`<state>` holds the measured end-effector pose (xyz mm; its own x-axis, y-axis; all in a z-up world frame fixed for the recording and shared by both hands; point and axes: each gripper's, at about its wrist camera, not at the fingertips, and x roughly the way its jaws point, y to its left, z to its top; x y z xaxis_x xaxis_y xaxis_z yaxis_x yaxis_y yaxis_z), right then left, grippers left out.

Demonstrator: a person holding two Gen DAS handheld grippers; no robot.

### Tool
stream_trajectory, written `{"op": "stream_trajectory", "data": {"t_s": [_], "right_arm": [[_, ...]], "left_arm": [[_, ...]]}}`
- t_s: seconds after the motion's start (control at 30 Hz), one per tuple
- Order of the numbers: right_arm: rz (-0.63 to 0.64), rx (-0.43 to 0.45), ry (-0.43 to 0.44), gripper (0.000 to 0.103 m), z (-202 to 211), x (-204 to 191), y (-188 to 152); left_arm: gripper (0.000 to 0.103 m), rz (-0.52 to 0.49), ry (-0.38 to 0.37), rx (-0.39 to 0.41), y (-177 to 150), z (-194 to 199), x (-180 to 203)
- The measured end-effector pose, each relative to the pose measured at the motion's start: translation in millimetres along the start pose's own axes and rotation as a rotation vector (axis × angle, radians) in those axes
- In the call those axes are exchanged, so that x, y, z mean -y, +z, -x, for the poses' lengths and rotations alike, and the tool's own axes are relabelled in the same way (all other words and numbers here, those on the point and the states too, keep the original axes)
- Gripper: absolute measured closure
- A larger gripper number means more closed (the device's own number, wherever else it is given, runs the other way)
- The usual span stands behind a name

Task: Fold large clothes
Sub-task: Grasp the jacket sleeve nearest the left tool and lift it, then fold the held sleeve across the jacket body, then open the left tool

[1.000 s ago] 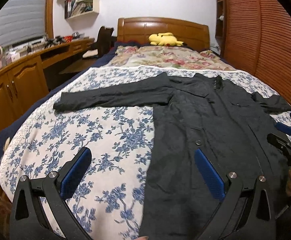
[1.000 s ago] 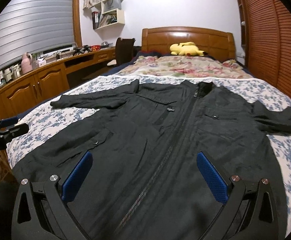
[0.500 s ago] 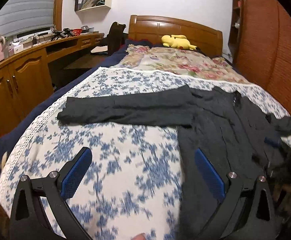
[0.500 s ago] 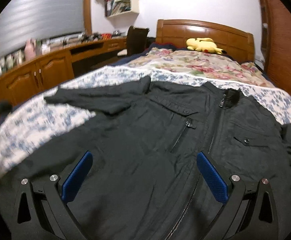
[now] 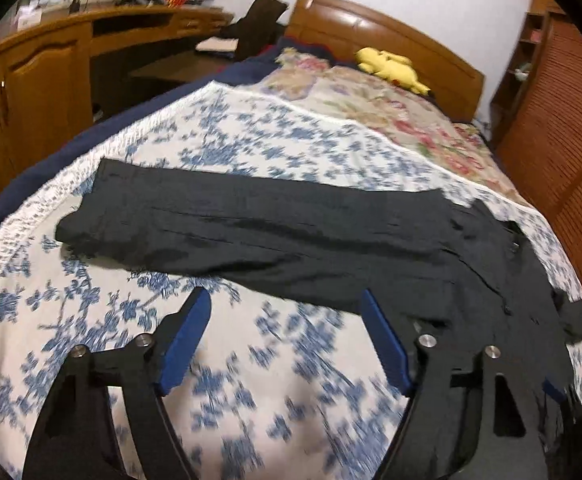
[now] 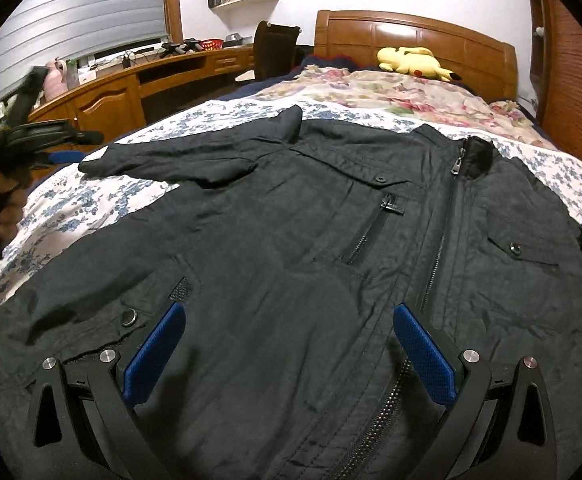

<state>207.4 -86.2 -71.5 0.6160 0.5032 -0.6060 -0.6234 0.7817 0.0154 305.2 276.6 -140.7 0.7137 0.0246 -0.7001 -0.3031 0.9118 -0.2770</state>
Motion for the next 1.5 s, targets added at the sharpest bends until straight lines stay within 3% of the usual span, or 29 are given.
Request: {"op": "stream_trajectory", "data": {"t_s": [0.33,0.47,0.57,0.63,0.7,0.97,1.13,1.27,1.5], "right_arm": [[0.007,0.002,-0.004,0.000,-10,-5,4],[0.007,0.004,-0.003,0.000,-11,-5,4],[0.003,0.007,0.000,0.000,-11,-4,3],[0.000,0.008,0.002,0.000,-11,-3,3],[-0.001,0.008,0.003,0.000,-11,-3,3],[-0.041,0.007,0.028,0.000,-13,7,3],[-0.077,0.007,0.057,0.000,-4,15,4],[-0.034,0.051,-0.015,0.000,20,21,5],[-0.112,0.099,-0.066,0.000,64,65,-10]], "left_arm": [[0.032,0.193,-0.034,-0.126,13,-69,-34],[0.040,0.211,-0.020,-0.115,16,-73,-36],[0.057,0.227,-0.016,-0.112,22,-78,-39],[0.080,0.247,-0.012,-0.115,26,-83,-43],[0.093,0.243,-0.028,-0.121,28,-86,-43],[0.100,0.092,0.015,-0.004,47,-50,6],[0.100,-0.034,-0.042,0.066,54,-4,69],[0.100,-0.133,-0.099,0.086,45,30,125],[0.100,-0.350,-0.169,0.092,7,75,227]]}}
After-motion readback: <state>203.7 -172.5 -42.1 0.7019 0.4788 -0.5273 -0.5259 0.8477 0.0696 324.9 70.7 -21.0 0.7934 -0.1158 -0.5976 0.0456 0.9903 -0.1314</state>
